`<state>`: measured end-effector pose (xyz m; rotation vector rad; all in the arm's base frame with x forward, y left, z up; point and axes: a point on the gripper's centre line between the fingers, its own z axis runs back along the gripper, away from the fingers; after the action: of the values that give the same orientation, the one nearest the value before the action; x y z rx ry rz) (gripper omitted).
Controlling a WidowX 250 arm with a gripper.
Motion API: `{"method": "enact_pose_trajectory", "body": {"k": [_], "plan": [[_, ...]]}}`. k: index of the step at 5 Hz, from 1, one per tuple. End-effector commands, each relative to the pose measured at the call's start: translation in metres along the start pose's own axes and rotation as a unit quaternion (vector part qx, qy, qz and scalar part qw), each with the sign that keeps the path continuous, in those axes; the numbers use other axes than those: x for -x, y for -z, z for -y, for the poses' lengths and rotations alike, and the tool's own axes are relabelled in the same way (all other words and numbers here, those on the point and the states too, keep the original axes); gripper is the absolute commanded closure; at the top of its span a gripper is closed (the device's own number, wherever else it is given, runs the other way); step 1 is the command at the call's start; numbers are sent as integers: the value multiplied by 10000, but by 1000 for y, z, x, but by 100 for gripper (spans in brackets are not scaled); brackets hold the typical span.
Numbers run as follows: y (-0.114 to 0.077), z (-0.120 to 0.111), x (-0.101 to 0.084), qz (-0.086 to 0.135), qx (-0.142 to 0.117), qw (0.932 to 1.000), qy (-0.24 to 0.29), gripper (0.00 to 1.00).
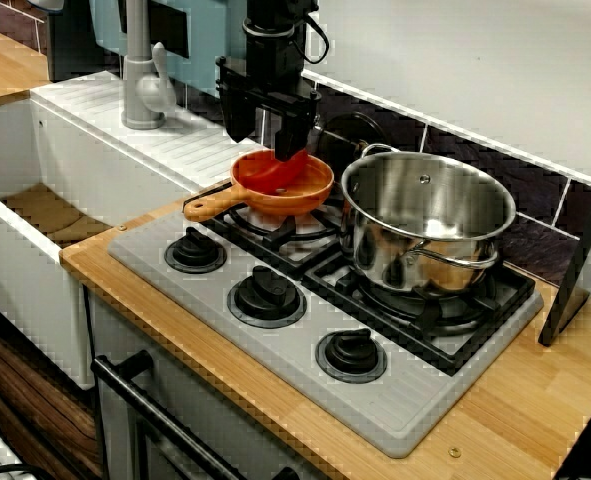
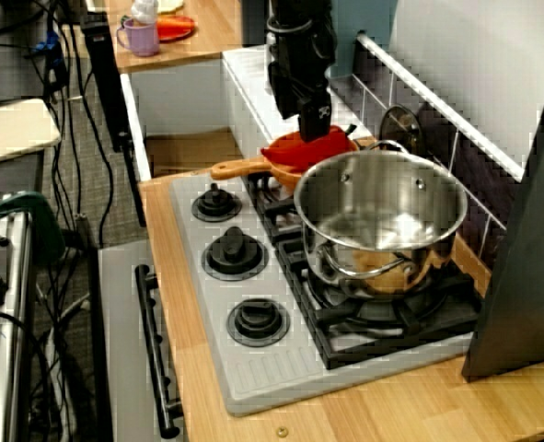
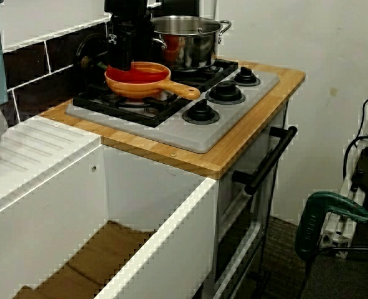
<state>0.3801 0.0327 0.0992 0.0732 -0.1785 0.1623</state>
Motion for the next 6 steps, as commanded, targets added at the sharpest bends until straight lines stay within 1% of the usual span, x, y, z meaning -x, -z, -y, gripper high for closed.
{"method": "enact_pose_trajectory", "body": {"k": [1, 4, 6], "plan": [[-15, 4, -3, 231, 80, 9997, 0, 0], [-2, 9, 5, 163, 23, 9999, 24, 0], [7, 12, 5, 84, -23, 10000, 26, 0]]}}
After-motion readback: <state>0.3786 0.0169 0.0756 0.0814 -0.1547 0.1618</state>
